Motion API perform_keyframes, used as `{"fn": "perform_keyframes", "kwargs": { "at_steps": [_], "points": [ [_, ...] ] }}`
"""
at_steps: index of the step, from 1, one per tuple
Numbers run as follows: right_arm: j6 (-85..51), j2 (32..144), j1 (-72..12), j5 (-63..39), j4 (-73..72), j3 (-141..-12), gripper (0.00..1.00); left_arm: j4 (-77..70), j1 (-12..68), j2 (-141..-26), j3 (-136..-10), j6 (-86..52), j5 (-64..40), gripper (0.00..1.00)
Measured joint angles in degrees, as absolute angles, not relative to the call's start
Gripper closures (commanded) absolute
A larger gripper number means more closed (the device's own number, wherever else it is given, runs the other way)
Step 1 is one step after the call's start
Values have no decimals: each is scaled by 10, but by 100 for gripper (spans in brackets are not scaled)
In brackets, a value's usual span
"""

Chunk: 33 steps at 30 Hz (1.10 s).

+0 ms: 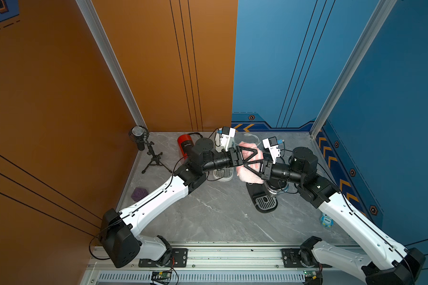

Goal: Wipe the surface of a coffee machine
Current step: Adjust the cleaning item.

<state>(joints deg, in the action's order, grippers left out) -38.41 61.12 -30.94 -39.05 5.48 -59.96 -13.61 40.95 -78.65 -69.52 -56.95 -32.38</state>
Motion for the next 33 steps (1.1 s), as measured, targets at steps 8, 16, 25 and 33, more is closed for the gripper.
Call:
{"fn": "perform_keyframes", "kwargs": {
  "at_steps": [8,16,25,33],
  "points": [
    [-386,602,-310,-403,68,-602,98,-143,409,-788,-690,-556,-327,100],
    [-329,601,-307,-314,199,-656,38,-134,409,-786,-685,-543,-313,100],
    [-273,501,-281,-31,381,-665,30,-96,352,-919,-800,-519,-321,100],
    [-258,493,-253,45,430,-588,28,-94,356,-1081,-958,-488,-330,100]
  ]
}}
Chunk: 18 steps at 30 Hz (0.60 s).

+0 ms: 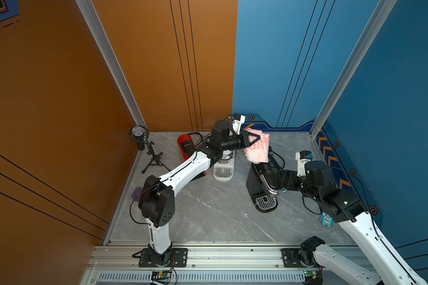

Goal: Wipe the surface of a coffee machine
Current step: Adjust the cleaning item, then wipe the dirt from the surface of the coffee machine.

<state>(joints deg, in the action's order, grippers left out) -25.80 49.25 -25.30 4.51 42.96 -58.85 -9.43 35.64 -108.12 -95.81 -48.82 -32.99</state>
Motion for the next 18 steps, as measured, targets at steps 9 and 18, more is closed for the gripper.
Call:
{"fn": "perform_keyframes", "kwargs": {
  "at_steps": [9,18],
  "points": [
    [-241,493,-220,45,435,-578,27,-49,376,-1180,-1030,-442,-319,100],
    [-237,492,-210,22,431,-575,26,-9,402,-1170,-1017,-354,-260,100]
  ]
}}
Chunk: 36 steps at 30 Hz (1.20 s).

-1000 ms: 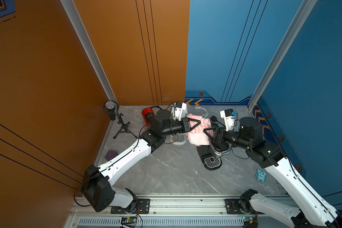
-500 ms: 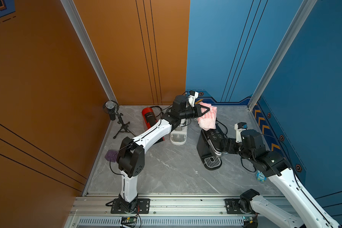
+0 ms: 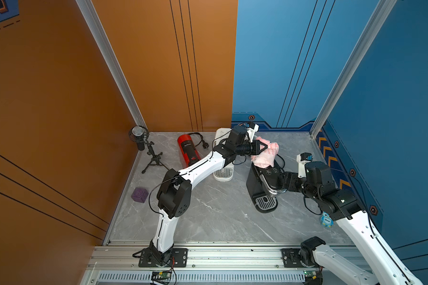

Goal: Wipe the surface of a coffee machine
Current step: Wipe the dirt from the surface of the coffee machine.

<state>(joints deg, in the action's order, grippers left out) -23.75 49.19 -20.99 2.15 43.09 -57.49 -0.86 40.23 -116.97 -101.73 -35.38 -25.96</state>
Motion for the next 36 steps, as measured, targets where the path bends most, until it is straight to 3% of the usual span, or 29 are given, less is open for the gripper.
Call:
{"fn": "perform_keyframes", "kwargs": {
  "at_steps": [20,36],
  "points": [
    [-240,490,-210,2,386,-548,26,-165,420,-1136,-903,-391,-203,100],
    [-242,487,-209,-1,379,-545,25,-187,454,-1108,-859,-415,-191,100]
  ]
}}
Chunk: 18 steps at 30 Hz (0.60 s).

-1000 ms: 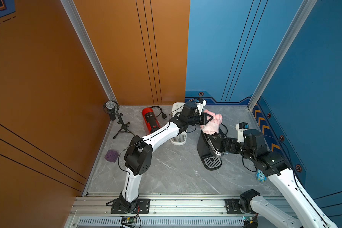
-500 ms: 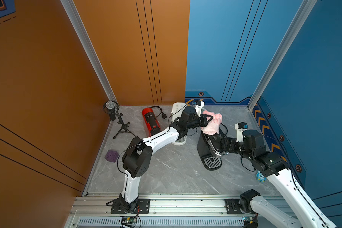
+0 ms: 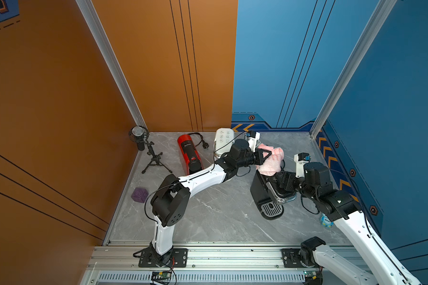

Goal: Wipe the surface of a coffee machine
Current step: Wipe the dirt from the surface of the coffee machine.

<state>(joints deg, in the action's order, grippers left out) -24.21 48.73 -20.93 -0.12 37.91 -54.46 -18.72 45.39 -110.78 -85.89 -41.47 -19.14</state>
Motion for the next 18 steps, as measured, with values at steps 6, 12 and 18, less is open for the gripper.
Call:
{"fn": "perform_keyframes", "kwargs": {
  "at_steps": [6,12,18],
  "points": [
    [-244,467,-209,-15,385,-532,24,-121,429,-1120,-893,-409,-219,100],
    [-249,461,-209,-20,382,-524,24,-40,420,-1162,-949,-390,-212,100],
    [-253,461,-209,-26,379,-523,24,-15,424,-1165,-931,-379,-190,100]
  ]
}}
